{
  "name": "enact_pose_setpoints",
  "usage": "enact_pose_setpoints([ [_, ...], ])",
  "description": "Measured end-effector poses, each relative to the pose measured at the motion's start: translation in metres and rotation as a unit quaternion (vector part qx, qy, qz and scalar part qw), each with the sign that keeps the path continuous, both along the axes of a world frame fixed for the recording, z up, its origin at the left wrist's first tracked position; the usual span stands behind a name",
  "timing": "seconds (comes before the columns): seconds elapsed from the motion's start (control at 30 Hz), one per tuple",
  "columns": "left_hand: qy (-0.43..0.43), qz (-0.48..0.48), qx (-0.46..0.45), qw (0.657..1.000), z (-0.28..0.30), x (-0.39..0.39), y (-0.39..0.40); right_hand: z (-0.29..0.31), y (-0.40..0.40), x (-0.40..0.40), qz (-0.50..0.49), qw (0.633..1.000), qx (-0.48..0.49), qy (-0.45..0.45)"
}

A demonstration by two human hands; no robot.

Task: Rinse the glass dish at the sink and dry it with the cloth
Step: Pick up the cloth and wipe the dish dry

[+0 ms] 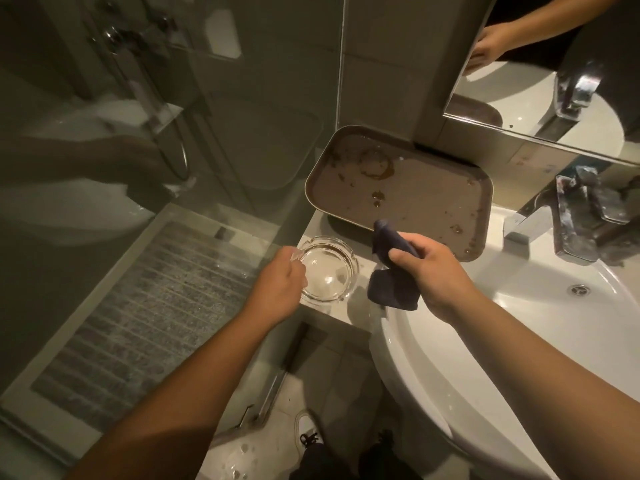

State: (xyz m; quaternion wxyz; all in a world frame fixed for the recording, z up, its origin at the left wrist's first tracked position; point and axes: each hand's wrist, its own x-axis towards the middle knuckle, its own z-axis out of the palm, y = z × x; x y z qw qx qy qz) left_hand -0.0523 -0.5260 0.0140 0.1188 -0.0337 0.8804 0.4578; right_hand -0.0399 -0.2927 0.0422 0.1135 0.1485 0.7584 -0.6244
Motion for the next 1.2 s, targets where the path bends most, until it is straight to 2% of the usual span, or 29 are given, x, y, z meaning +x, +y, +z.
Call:
enact_pose_setpoints([
  [0.13,0.052,-0.057,0.004,0.997,0.038,0.014,0.014,0.026,-0.011,-0.003,0.022,0.998,-0.025,0.049],
  [0.23,0.082,-0.094,-0.011,0.992,0.064,0.015,0.022,0.047,-0.016,-0.006,0.081,0.994,-0.014,0.075],
  [0.33,0.115,-0.100,-0.044,0.987,0.081,0.009,0.024,0.066,-0.015,-0.011,0.103,0.992,-0.057,0.054],
  [0.47,0.139,-0.082,-0.085,0.983,0.093,0.004,0.032,0.077,-0.013,-0.011,0.082,0.987,-0.132,0.037],
  [0.63,0.158,-0.055,-0.126,0.978,0.096,0.002,0.049,0.078,-0.017,0.001,0.011,0.989,-0.117,0.094],
  [0.9,0.210,-0.003,-0.066,0.976,0.099,-0.003,0.076,0.068,-0.038,0.025,-0.179,0.956,-0.065,0.223],
  [1.13,0.148,0.110,0.082,0.979,0.086,0.012,0.096,0.062,-0.048,0.030,-0.213,0.952,-0.074,0.205],
  [1.2,0.105,0.095,0.111,0.984,0.086,0.018,0.097,0.062,-0.036,0.023,-0.192,0.957,-0.056,0.212],
])
